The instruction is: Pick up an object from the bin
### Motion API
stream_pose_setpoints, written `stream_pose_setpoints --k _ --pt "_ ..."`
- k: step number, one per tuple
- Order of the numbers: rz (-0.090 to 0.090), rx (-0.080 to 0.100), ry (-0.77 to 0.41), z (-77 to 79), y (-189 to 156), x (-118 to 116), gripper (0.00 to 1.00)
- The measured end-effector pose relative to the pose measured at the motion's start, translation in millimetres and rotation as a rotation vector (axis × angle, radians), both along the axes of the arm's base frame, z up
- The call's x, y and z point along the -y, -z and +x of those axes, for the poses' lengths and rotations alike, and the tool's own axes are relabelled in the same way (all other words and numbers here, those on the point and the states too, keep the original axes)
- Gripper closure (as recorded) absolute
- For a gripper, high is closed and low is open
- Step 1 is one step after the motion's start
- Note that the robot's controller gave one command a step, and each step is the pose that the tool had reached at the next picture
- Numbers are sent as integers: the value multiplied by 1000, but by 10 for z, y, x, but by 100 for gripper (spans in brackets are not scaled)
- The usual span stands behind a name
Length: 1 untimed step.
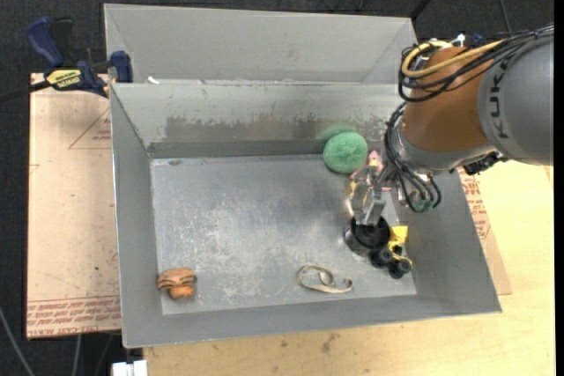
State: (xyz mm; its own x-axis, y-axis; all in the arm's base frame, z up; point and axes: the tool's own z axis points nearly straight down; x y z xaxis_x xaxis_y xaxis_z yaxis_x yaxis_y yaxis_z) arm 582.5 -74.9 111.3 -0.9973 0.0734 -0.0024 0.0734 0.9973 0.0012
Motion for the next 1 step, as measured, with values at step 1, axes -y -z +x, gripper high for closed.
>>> stream_pose_setpoints --k 1 --pt "0 0 0 0 0 0 0"
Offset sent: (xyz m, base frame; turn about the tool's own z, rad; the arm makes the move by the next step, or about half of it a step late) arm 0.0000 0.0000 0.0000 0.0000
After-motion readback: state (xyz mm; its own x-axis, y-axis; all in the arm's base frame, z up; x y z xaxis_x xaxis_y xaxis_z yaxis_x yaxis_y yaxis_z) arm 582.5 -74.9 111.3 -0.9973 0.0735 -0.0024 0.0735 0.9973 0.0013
